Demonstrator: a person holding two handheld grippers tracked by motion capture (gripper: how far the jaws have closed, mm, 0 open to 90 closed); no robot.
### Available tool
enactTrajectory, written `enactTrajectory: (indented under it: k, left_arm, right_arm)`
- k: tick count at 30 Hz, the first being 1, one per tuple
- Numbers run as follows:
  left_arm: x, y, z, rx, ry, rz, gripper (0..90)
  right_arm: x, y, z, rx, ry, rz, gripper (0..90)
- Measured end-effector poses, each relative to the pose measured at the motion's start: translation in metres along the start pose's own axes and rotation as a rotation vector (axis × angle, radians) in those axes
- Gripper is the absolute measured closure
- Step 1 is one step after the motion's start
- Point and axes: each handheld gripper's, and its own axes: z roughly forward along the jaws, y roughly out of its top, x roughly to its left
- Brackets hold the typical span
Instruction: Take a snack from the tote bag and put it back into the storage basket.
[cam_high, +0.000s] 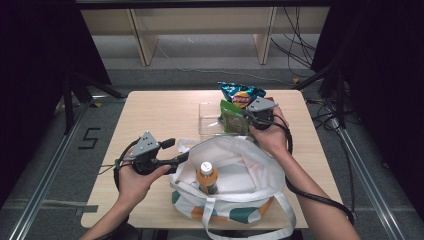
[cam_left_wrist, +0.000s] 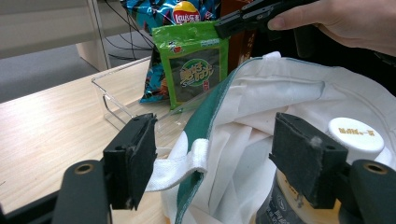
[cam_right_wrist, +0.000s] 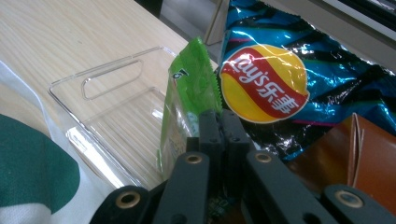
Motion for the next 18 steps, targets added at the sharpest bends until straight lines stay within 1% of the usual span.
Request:
enactTrajectory:
  k: [1, 2, 3, 5, 7, 8, 10, 11, 12, 13, 14, 15, 16, 17, 18]
  left_arm:
    - [-0.0001, 0.0001, 0.0000, 0.001, 0.001, 0.000, 30.0]
    - [-0.0002, 0.0002, 0.0000, 0.000, 0.001, -0.001, 30.0]
    - [-0.0003, 0.0002, 0.0001, 0.001, 0.001, -0.001, 30.0]
    - [-0.0007, 0.0003, 0.0002, 0.000, 0.001, -0.001, 30.0]
    - [-0.0007, -0.0001, 0.0011, -0.006, -0.007, -0.003, 30.0]
    - [-0.0011, 0.0001, 0.0008, 0.000, -0.001, -0.003, 30.0]
    - [-0.0015, 0.0003, 0.0009, 0.000, -0.002, -0.001, 30.0]
    - [-0.0014, 0.0004, 0.0009, -0.003, -0.005, 0.000, 30.0]
    - [-0.0015, 0.0008, 0.0004, -0.001, 0.000, 0.000, 30.0]
    - [-0.0015, 0.0009, 0.0002, -0.003, 0.000, -0.002, 30.0]
    - [-0.0012, 0.0010, -0.0001, -0.003, 0.000, -0.002, 30.0]
    - [-0.0011, 0.0010, -0.0002, -0.003, 0.001, -0.001, 30.0]
    - [-0.0010, 0.0009, -0.0002, -0.003, 0.001, -0.001, 30.0]
    - [-0.0010, 0.0007, 0.0000, -0.003, 0.000, -0.001, 30.0]
    - [-0.0010, 0.0005, 0.0002, -0.002, -0.001, -0.002, 30.0]
  right_arm:
    - [-0.0005, -0.0005, -0.0002, 0.002, -0.001, -0.003, 89.6]
    - [0.0003, -0.0012, -0.0008, 0.014, 0.006, 0.020, 89.4]
    - [-0.0002, -0.0023, -0.0014, 0.026, 0.015, 0.026, 89.3]
    - [-0.0014, -0.0039, -0.0017, 0.033, 0.018, 0.032, 89.1]
    - [-0.0024, -0.0053, -0.0021, 0.036, 0.003, 0.020, 88.8]
    - [-0.0028, -0.0058, -0.0022, 0.033, 0.001, 0.012, 88.6]
    - [-0.0034, -0.0065, -0.0029, 0.042, 0.009, 0.038, 87.7]
    - [-0.0042, -0.0068, -0.0033, 0.047, 0.000, 0.033, 86.9]
    - [-0.0042, -0.0071, -0.0039, 0.046, -0.003, 0.040, 85.5]
    - [-0.0049, -0.0075, -0.0041, 0.043, 0.009, 0.043, 84.5]
    - [-0.0054, -0.0077, -0.0045, 0.044, 0.002, 0.032, 83.4]
    - [-0.0051, -0.0082, -0.0049, 0.037, 0.008, 0.051, 81.2]
    - [-0.0047, -0.0086, -0.0052, 0.035, 0.008, 0.058, 78.2]
    - [-0.0049, -0.0090, -0.0058, 0.031, -0.002, 0.053, 76.4]
    - [-0.0040, -0.0096, -0.0065, 0.032, 0.009, 0.075, 75.6]
